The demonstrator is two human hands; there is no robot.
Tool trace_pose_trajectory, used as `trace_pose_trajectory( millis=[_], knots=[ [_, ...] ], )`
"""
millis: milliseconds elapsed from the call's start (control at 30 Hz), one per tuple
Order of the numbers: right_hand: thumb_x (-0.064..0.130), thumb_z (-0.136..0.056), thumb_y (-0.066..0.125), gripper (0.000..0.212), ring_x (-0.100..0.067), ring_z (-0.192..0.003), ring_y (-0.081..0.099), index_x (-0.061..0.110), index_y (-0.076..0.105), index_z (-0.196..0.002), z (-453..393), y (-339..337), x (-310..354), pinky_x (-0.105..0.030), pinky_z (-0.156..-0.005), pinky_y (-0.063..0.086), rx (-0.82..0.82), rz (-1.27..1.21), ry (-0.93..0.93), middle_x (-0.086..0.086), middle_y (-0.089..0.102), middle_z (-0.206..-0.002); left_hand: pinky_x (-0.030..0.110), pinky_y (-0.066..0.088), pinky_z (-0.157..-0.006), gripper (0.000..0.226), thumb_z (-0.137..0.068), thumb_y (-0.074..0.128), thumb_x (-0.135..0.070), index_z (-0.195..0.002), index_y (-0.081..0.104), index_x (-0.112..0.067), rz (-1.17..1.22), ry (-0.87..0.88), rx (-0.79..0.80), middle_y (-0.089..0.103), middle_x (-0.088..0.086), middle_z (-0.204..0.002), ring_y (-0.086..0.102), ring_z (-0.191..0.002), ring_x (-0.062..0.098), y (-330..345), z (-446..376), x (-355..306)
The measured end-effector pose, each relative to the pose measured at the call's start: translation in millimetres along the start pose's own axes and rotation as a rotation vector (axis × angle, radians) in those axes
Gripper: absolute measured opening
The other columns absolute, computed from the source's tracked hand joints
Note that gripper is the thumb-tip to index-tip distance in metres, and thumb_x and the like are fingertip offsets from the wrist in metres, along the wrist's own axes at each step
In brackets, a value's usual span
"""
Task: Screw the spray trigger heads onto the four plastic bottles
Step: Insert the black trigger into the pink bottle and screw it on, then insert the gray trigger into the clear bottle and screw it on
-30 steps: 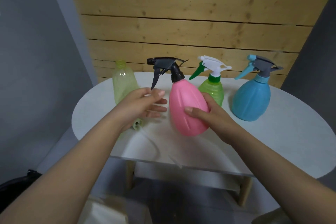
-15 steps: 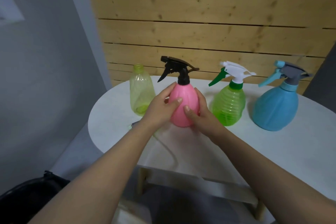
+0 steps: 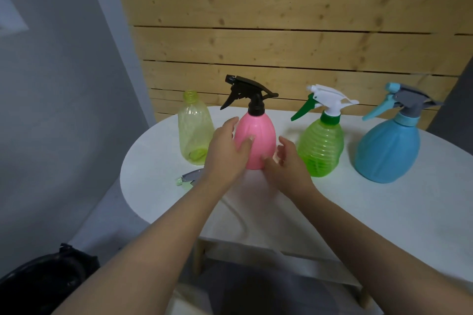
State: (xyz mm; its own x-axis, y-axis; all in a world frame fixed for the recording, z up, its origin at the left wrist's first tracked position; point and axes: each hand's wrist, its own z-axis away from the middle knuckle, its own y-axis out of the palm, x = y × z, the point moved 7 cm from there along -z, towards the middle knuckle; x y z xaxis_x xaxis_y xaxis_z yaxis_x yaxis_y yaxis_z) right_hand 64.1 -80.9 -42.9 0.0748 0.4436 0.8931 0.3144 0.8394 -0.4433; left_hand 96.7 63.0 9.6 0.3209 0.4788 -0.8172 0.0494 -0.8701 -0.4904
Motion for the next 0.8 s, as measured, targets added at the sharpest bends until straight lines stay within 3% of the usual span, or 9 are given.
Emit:
trace_pose_trajectory(
  millis=[33,100,200,300,400,533,667,800],
  knots=[
    [0.022,-0.087,0.062,0.053,-0.025,-0.113,0.057,0.009,0.042,-0.134,5.2,-3.2,0.6,-0.025,-0.087,0.044,-0.059,-0.004,-0.011,-0.007,0.059,-0.122,0.035,0.047,-0.089,0.041,-0.087,0.058,-0.024,-0.126,0.05,-0.013,-0.031,0.049,-0.093,0.056,0.007,-0.12,0.056,-0.108,0.022,-9.9,4.5,-4.3],
    [0.013,-0.085,0.062,0.031,-0.015,-0.084,0.061,0.009,0.056,-0.114,14.2,-7.4,6.7,-0.011,-0.066,0.042,-0.099,-0.048,-0.062,0.007,0.06,-0.089,0.032,0.047,-0.075,0.024,-0.083,0.06,-0.024,-0.104,0.056,-0.014,-0.091,0.146,-0.27,0.054,0.001,-0.099,0.054,-0.091,0.017,-31.4,13.2,-13.4],
    [0.011,-0.084,0.062,0.018,-0.001,-0.065,0.054,0.014,0.062,-0.102,19.8,-5.1,20.9,-0.007,-0.057,0.04,-0.059,-0.071,-0.118,0.013,0.055,-0.074,0.029,0.04,-0.074,0.021,-0.08,0.064,-0.029,-0.09,0.049,-0.017,-0.149,0.099,-0.446,0.05,0.0,-0.094,0.046,-0.091,0.018,-60.5,13.8,-8.0],
    [0.013,-0.085,0.062,0.017,-0.005,-0.066,0.054,0.018,0.061,-0.101,22.7,4.8,32.9,-0.007,-0.058,0.04,0.02,-0.089,-0.134,0.01,0.057,-0.076,0.029,0.034,-0.083,0.036,-0.076,0.068,-0.031,-0.097,0.048,-0.01,-0.136,-0.091,-0.516,0.048,0.008,-0.106,0.043,-0.107,0.029,-75.8,8.4,12.2],
    [0.02,-0.085,0.064,0.018,-0.014,-0.074,0.059,0.018,0.06,-0.103,24.5,17.6,38.1,-0.018,-0.066,0.047,0.094,-0.132,-0.105,0.001,0.063,-0.084,0.035,0.031,-0.094,0.06,-0.071,0.074,-0.034,-0.114,0.044,-0.006,-0.128,-0.186,-0.54,0.044,0.014,-0.123,0.037,-0.118,0.033,-81.1,4.6,25.8],
    [0.026,-0.085,0.065,0.018,-0.023,-0.087,0.064,0.022,0.058,-0.102,24.8,26.8,41.0,-0.035,-0.077,0.054,0.146,-0.137,-0.099,-0.007,0.067,-0.092,0.045,0.025,-0.107,0.09,-0.071,0.074,-0.041,-0.14,0.024,-0.011,-0.068,-0.273,-0.404,0.032,0.011,-0.146,0.029,-0.134,0.029,-71.9,-8.0,43.9],
    [0.026,-0.084,0.066,0.016,-0.025,-0.089,0.065,0.027,0.058,-0.098,23.3,28.0,42.3,-0.038,-0.079,0.055,0.156,-0.149,-0.107,-0.006,0.067,-0.092,0.047,0.03,-0.108,0.084,-0.076,0.07,-0.041,-0.142,0.025,-0.015,-0.042,-0.284,-0.279,0.045,0.006,-0.142,0.042,-0.13,0.025,-65.5,-17.7,53.4],
    [0.025,-0.083,0.067,0.024,-0.027,-0.09,0.065,0.019,0.059,-0.105,21.5,22.3,46.3,-0.043,-0.082,0.054,0.142,-0.159,-0.104,-0.009,0.067,-0.094,0.049,0.037,-0.103,0.074,-0.073,0.071,-0.04,-0.135,0.037,-0.018,-0.019,-0.228,-0.297,0.05,0.002,-0.134,0.047,-0.123,0.024,-72.3,-11.9,42.0]
  ],
)
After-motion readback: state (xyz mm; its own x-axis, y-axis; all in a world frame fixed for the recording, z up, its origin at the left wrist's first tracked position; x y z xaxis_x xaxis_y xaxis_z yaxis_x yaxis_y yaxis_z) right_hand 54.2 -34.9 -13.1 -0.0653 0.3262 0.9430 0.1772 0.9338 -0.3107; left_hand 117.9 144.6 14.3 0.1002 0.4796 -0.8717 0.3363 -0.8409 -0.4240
